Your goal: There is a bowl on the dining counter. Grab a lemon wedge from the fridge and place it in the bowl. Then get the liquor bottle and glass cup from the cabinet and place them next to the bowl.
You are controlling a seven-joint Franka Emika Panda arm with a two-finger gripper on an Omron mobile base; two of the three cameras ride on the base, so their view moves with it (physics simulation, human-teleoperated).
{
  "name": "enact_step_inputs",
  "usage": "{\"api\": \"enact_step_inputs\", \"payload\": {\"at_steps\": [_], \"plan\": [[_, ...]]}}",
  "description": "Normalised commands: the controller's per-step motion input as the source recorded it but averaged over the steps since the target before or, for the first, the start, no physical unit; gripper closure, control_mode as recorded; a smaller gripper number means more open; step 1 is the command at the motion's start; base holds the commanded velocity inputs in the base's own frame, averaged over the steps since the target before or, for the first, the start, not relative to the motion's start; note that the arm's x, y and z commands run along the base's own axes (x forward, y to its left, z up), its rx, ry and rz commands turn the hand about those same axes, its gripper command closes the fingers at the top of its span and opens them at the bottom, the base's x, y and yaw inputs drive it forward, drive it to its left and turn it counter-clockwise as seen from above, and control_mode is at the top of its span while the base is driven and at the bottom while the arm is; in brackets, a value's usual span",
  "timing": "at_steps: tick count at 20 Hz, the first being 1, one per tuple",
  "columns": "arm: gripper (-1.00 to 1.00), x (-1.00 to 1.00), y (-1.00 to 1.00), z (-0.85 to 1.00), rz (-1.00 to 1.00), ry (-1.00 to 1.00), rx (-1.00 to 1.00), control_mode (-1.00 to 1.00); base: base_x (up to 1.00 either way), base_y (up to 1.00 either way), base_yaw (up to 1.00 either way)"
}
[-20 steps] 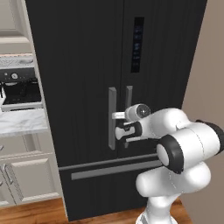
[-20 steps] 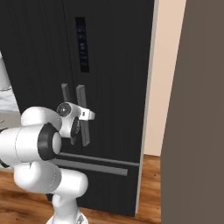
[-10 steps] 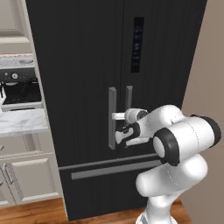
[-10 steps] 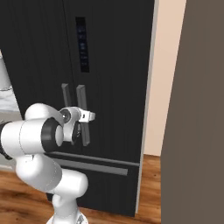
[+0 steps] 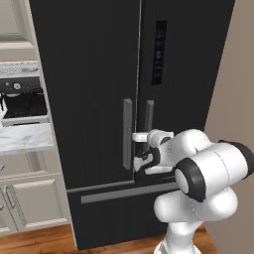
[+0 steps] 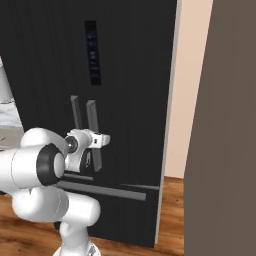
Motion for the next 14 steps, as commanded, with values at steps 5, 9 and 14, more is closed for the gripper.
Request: {"api": "enact_step_inputs", "payload": {"at_steps": [5,9,14], "plan": [[1.00,-1.00,-0.47,0.38,-0.17,0.02,0.00,-1.00,0.00,0.00,0.00],[1.00,-1.00,-0.70,0.36,-0.12,0.00,0.00,-1.00,0.00,0.00,0.00],[1.00,-1.00,-0.79,0.33,-0.07,0.01,0.00,-1.00,0.00,0.00,0.00]]}}
